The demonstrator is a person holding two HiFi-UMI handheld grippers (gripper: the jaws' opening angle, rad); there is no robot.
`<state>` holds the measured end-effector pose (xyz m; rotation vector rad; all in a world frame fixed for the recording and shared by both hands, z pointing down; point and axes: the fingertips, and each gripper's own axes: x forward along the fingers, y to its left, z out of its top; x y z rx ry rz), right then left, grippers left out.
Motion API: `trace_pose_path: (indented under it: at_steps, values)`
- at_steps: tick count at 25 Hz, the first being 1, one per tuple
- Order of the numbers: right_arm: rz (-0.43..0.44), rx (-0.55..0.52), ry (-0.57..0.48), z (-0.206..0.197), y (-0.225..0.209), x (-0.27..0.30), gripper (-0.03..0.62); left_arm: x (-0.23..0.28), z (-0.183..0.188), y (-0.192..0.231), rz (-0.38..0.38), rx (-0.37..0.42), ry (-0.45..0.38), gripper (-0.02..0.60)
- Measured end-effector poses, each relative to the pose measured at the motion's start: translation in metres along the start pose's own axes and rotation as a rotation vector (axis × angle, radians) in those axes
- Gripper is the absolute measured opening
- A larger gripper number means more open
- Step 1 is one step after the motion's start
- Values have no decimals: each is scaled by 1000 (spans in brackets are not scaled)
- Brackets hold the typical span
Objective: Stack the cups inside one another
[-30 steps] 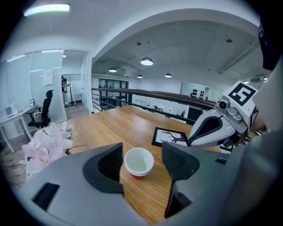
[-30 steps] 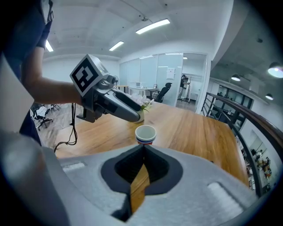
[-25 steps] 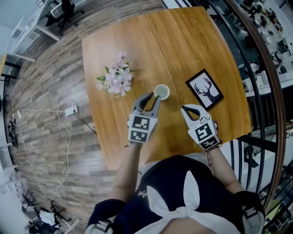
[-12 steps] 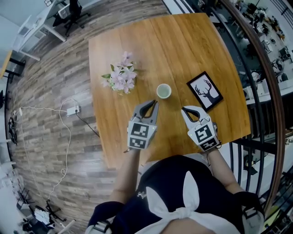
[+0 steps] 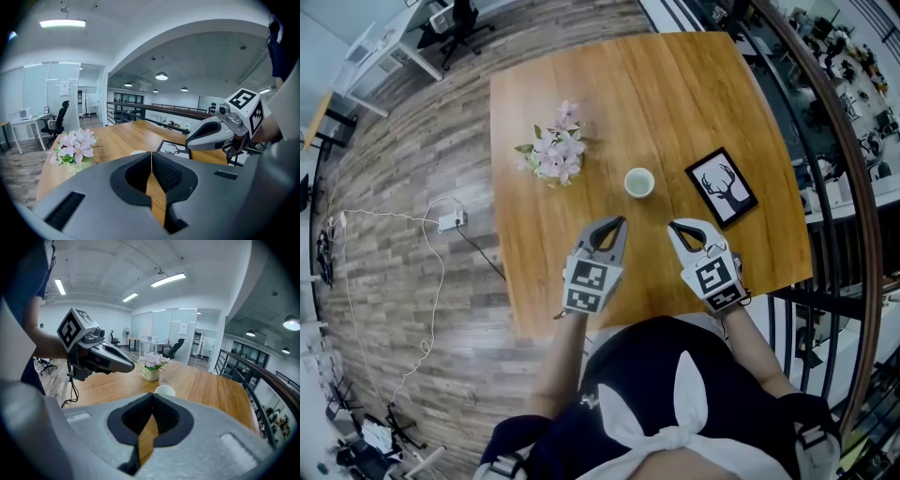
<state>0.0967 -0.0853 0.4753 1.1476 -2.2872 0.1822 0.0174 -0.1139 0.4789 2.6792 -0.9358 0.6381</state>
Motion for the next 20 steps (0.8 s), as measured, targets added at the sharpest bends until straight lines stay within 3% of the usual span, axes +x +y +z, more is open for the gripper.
trace_pose_path:
  at_steps: [20]
  values:
    - [17,-8,5,1,14,5,-3,-11,-13,-3,8,-3,27,23]
